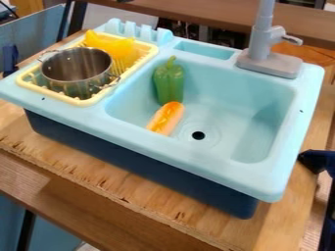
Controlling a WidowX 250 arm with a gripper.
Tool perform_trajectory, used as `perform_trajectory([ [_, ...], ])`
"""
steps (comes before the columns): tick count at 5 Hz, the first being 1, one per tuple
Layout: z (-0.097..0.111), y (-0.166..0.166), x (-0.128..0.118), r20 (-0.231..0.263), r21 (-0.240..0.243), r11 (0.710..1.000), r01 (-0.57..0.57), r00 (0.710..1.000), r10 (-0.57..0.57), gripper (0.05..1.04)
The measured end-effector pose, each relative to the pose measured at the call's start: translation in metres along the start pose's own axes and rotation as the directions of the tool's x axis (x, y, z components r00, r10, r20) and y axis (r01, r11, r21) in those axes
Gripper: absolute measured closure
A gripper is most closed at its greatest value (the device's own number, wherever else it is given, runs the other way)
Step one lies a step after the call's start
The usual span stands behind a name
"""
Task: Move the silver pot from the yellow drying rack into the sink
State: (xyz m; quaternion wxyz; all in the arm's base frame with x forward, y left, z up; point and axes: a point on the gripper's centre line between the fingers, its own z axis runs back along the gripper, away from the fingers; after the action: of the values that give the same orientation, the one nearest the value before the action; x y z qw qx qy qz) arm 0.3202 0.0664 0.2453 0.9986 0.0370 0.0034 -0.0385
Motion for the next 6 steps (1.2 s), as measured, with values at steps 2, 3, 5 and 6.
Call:
perform_trajectory([
  [2,-0.026,0.005,0.005,-0.025,-0.019,0.995,-0.1,0.995,0.1,0.083],
  [3,-0.03,0.016,0.007,-0.006,0.025,0.987,-0.159,0.987,0.159,0.083],
  [5,-0.056,0.031,-0.003,-0.045,0.064,0.974,-0.217,0.975,0.22,0.083],
  [6,-0.068,0.032,-0.003,-0.069,0.069,0.971,-0.227,0.97,0.232,0.083],
])
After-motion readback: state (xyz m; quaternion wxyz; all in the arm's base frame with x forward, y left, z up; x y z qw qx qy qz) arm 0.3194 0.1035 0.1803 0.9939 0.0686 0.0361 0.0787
